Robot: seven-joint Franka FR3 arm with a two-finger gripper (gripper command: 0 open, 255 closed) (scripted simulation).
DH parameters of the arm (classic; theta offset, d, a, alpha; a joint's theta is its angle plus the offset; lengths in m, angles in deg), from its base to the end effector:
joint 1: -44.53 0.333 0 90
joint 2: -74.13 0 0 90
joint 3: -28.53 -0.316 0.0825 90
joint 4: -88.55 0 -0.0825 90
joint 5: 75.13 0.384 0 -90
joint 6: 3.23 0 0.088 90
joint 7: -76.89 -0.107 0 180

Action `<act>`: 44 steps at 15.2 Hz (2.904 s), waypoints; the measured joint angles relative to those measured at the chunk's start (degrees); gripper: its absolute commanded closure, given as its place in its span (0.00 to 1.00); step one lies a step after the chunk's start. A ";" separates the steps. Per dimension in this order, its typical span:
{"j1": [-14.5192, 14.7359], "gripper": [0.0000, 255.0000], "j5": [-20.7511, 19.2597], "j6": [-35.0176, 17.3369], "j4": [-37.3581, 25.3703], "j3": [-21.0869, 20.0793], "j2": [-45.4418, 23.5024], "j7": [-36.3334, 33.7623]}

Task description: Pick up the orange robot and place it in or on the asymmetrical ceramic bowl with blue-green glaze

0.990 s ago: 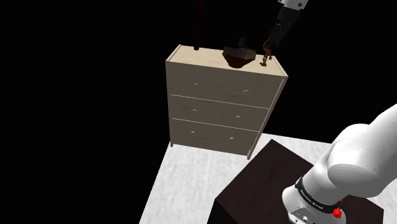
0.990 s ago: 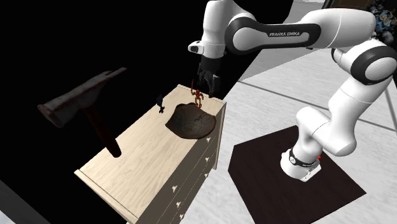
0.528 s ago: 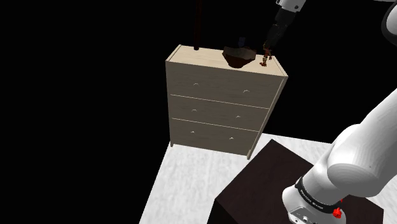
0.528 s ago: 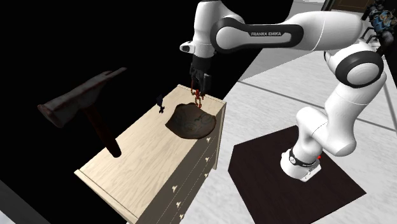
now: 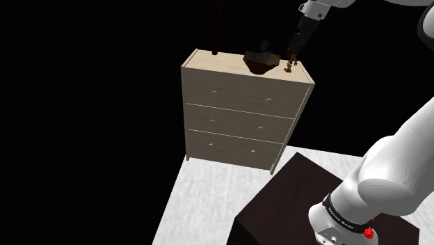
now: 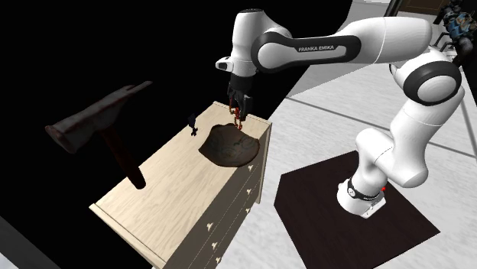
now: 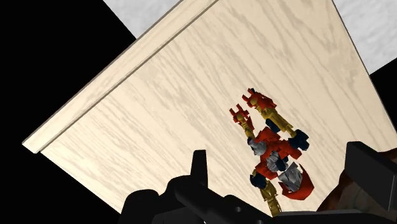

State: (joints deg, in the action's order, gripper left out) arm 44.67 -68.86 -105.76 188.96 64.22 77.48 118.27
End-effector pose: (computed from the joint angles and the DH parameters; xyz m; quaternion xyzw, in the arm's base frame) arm 0.4529 -0.3222 0.5844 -0.9958 -0.0408 -0.0769 0.0294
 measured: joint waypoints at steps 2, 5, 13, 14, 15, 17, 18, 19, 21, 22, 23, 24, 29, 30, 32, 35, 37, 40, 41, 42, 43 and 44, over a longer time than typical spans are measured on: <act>0.00 0.00 0.00 -0.03 0.02 0.00 0.00 0.01; 0.00 1.00 0.01 -0.03 0.02 0.00 0.00 0.01; -0.01 1.00 0.00 -0.03 0.01 0.01 0.00 0.01; -0.01 1.00 0.07 0.30 -0.41 0.03 -0.13 0.03; -0.04 1.00 0.11 0.84 -1.01 0.07 -0.22 0.03; 0.01 1.00 0.21 2.34 -2.73 0.04 -0.44 -0.20; -0.03 1.00 0.23 3.15 -3.58 0.09 -0.50 -0.19; -0.05 1.00 0.31 3.89 -4.43 0.12 -0.64 -0.23; -0.13 1.00 0.55 5.61 -6.50 0.25 -1.07 -0.19; -0.16 1.00 0.58 6.34 -7.24 0.29 -1.10 -0.22; -0.17 1.00 0.76 7.16 -8.33 0.32 -1.43 -0.27; -0.21 1.00 0.90 7.88 -9.24 0.38 -1.68 -0.25; -0.62 1.00 1.99 12.42 -15.14 0.86 -3.46 0.00; -0.74 1.00 2.15 13.24 -16.11 0.98 -3.69 0.12; -1.03 1.00 2.76 14.88 -18.43 1.24 -4.61 0.35; -1.61 1.00 3.91 17.91 -22.74 1.67 -6.31 0.67; -2.19 1.00 4.88 20.07 -25.92 2.03 -7.68 0.97; -2.98 1.00 6.11 22.90 -29.98 2.41 -9.33 1.22; -3.56 1.00 6.94 24.27 -32.21 2.64 -10.45 1.44; -3.76 1.00 7.20 25.00 -33.16 2.71 -10.77 1.47; -3.37 1.00 7.12 25.28 -33.53 2.46 -10.74 0.80; -2.52 1.00 6.71 24.98 -33.08 1.98 -10.33 -0.32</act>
State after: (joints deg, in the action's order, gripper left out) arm 42.16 -62.15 -80.78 155.88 66.19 67.16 117.96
